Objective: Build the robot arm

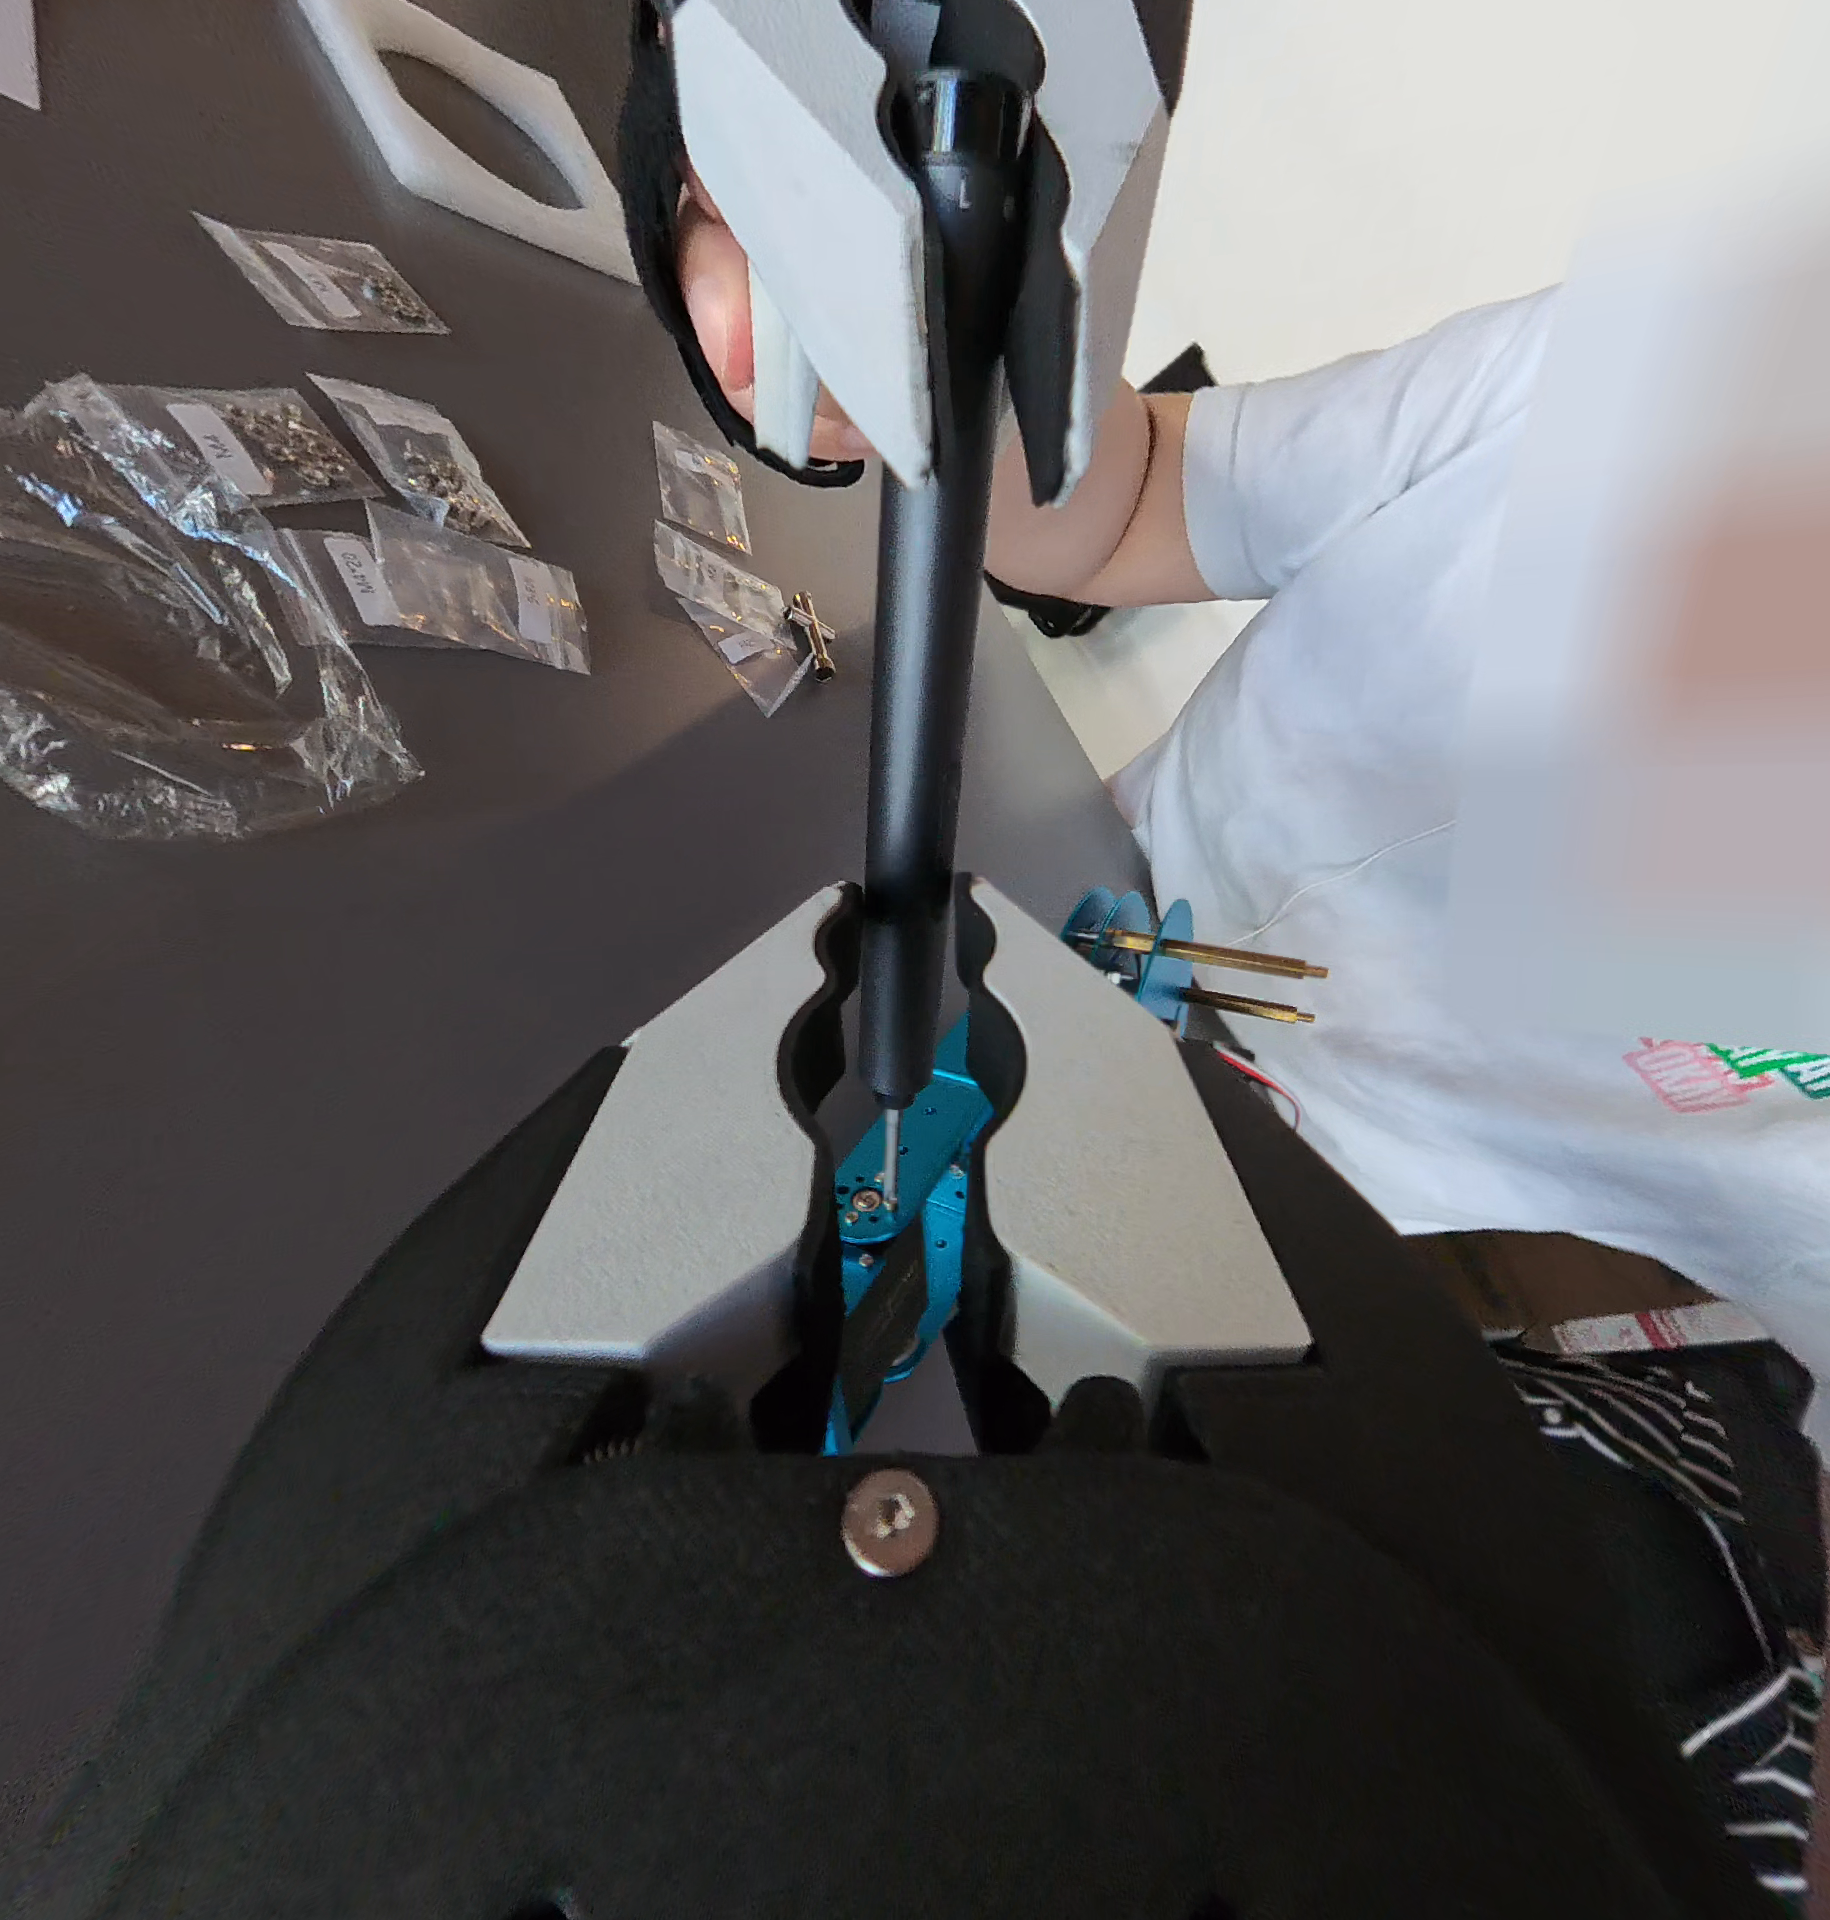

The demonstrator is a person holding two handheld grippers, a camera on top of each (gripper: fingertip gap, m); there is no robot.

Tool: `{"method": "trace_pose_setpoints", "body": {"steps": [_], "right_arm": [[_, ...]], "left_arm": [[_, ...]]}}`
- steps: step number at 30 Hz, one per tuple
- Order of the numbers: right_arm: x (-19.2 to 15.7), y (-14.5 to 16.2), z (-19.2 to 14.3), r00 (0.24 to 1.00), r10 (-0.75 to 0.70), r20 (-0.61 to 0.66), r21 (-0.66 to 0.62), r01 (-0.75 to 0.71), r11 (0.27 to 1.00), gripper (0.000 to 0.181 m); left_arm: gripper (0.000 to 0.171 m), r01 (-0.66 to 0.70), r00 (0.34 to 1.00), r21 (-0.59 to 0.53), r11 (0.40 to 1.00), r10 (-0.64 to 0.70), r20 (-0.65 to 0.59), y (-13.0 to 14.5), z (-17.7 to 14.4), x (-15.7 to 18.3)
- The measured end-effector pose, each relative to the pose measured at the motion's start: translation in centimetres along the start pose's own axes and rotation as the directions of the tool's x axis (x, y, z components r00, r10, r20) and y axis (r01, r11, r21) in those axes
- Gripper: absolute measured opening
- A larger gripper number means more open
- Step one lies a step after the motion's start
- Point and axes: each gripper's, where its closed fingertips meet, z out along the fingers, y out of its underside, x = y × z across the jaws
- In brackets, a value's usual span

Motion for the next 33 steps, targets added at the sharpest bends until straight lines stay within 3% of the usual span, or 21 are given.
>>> {"method": "trace_pose_setpoints", "body": {"steps": [7,10,14,33], "right_arm": [[-0.12,-0.03,0.17,1.0,-0.008,0.001,-0.014,0.008,1.0,0.014],[-0.04,0.0,0.26,1.0,-0.003,0.001,-0.016,0.003,1.0,0.014],[0.01,0.02,0.25,1.0,0.001,0.006,-0.014,-0.001,1.0,0.013],[-0.29,-0.18,0.76,1.0,-0.018,-0.006,-0.047,0.018,0.999,0.013]], "left_arm": [[0.021,0.011,0.986,-0.01,1.0,-0.012,-0.165,0.02,-0.17,0.43],[0.015,0.024,0.976,-0.027,0.999,-0.029,-0.214,0.14,-0.17,0.16],[0.015,-0.035,0.974,-0.048,0.998,0.023,-0.224,0.21,-0.2,0.15],[0.015,-0.062,0.964,-0.024,0.998,0.054,-0.259,0.28,-0.52,0.51]]}}
